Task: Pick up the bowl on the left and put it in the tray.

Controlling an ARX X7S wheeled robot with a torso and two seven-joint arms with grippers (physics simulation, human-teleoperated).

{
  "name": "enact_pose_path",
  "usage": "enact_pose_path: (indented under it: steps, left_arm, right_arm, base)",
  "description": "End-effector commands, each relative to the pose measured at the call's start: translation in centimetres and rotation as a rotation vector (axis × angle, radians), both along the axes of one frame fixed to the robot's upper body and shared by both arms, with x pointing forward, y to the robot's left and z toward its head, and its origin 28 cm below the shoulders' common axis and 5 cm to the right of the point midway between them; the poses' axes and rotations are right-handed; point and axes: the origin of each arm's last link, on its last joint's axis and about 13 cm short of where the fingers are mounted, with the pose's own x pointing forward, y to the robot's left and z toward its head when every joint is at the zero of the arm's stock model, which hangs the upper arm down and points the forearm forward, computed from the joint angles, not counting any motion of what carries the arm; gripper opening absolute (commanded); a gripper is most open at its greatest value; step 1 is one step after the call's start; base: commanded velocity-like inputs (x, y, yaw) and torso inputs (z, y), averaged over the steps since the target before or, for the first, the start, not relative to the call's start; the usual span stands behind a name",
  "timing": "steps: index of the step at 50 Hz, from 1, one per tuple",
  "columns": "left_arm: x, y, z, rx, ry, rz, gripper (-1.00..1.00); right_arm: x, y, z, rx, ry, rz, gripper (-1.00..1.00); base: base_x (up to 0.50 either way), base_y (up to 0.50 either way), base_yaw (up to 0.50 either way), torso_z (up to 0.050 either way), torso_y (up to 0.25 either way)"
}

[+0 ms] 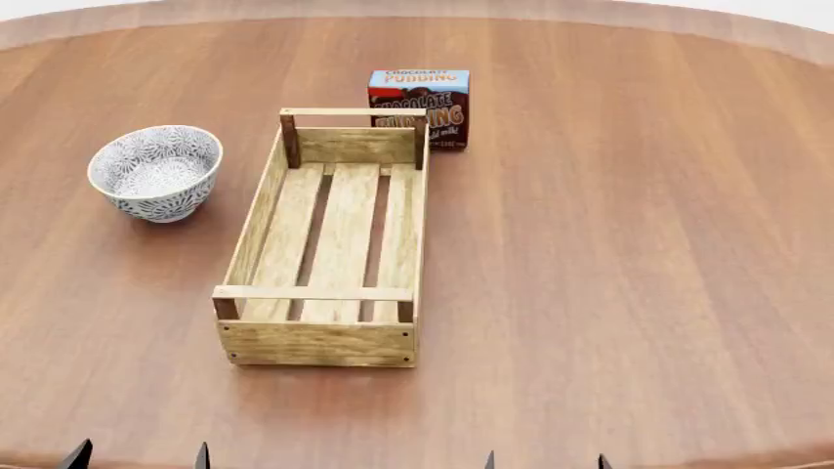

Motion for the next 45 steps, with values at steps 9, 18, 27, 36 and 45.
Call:
enact_pose_path:
  steps: [9,18,27,36,45]
  left_arm:
    - [-0.1,0.0,0.4,-0.003,0.003,-0.006,1.00]
    - [-0.1,0.1,1.4,0.005,-0.031,0.019,1.00]
    - [-0.8,0.0,4.3,-0.009,-0.100,0.010,1.00]
    - [-1.6,0.0,7.5,-0.040,-0.174,-0.001,1.00]
    - [-2.6,-0.1,10.0,-0.060,-0.224,-0.015,1.00]
  right_arm:
    - [0.1,0.2,-0.3,-0.054,0.006,0.002,1.00]
    - [0.1,0.3,0.5,-0.055,-0.013,0.007,1.00]
    - [-0.2,0.4,2.6,-0.051,-0.070,0.012,1.00]
    - [-1.5,0.5,7.9,-0.045,-0.225,0.020,1.00]
    - [-2.9,0.7,11.5,-0.047,-0.332,0.030,1.00]
  base:
    - [0.00,0.00,0.00,0.000,0.000]
    - [0.00,0.00,0.00,0.000,0.000]
    - [0.00,0.00,0.00,0.000,0.000]
    - [0.00,0.00,0.00,0.000,0.000]
    - [0.00,0.00,0.00,0.000,0.000]
